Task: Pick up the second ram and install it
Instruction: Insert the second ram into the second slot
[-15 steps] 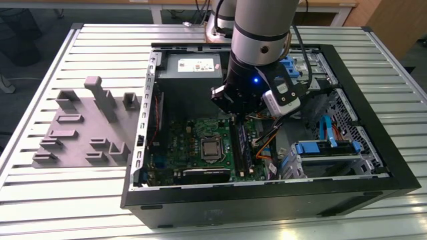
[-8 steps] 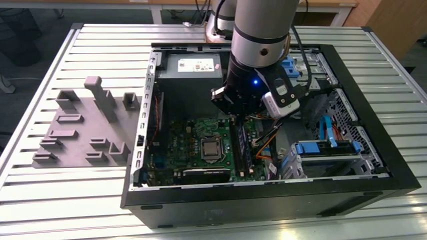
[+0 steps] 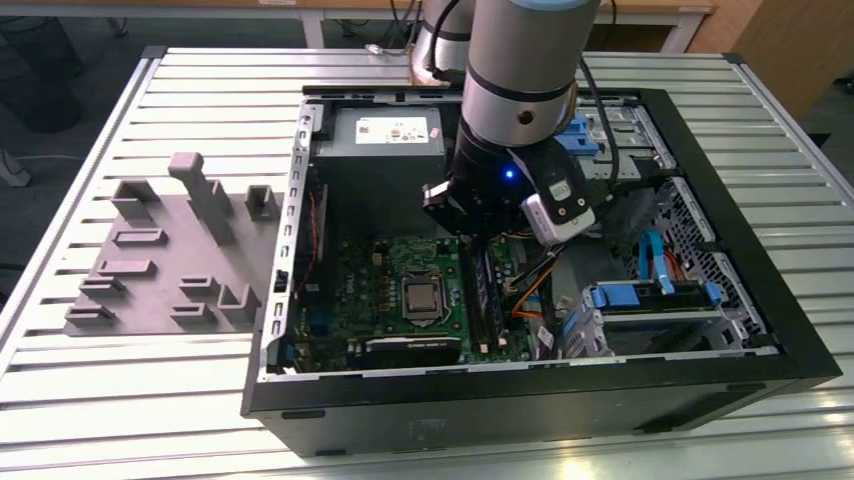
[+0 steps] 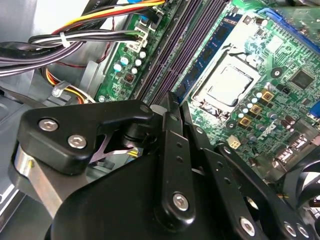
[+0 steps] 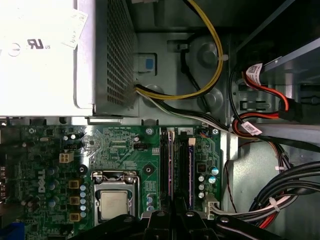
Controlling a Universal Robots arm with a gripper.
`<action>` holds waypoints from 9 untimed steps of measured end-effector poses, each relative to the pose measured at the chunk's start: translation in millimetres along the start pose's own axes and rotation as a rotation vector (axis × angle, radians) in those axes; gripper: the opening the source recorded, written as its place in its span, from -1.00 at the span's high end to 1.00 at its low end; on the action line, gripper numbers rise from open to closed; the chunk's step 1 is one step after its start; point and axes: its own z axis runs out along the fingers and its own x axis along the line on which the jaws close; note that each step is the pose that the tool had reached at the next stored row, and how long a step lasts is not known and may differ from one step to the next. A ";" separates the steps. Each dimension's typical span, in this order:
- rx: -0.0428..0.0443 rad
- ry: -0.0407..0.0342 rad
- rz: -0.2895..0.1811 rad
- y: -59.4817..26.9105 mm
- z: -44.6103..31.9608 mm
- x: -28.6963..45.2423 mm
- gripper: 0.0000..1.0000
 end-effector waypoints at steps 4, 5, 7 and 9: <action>-0.0003 0.0000 0.001 -1.8 1.4 -0.1 0.73; -0.0004 0.0000 0.002 -2.4 1.6 -0.1 0.73; -0.0005 0.0000 0.002 -3.1 2.1 -0.1 0.73; -0.0005 -0.0001 0.002 -3.4 2.6 -0.2 0.73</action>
